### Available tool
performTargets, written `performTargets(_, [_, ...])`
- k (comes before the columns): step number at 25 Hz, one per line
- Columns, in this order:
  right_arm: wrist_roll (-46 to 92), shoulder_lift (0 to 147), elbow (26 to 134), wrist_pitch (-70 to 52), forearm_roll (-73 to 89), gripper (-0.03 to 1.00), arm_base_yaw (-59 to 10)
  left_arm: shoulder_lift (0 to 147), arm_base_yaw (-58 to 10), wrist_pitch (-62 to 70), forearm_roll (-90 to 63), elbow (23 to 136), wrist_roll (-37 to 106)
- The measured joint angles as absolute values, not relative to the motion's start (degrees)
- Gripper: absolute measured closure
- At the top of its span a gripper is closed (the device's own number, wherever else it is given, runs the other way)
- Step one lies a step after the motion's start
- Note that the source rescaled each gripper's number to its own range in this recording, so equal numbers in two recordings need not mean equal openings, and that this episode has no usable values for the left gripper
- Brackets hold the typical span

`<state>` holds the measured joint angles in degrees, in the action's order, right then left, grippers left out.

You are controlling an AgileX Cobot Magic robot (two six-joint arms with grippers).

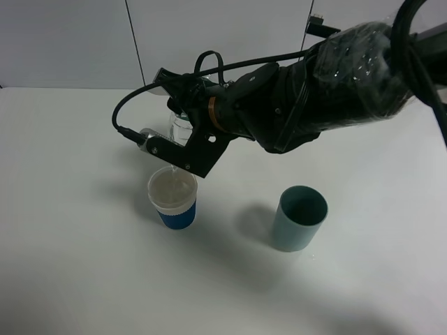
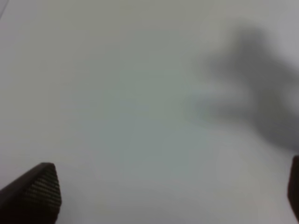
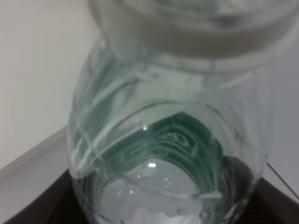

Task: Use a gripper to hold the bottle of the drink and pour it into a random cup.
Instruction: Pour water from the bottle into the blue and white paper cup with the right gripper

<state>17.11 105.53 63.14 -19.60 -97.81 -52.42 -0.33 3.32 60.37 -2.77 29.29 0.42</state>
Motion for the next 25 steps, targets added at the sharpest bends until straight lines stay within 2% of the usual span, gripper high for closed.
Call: performTargets(25, [21.41, 105.53, 64.89, -21.52, -97.81, 0.97, -54.51, -0.33, 3.32, 60.37, -2.77, 29.29, 0.42])
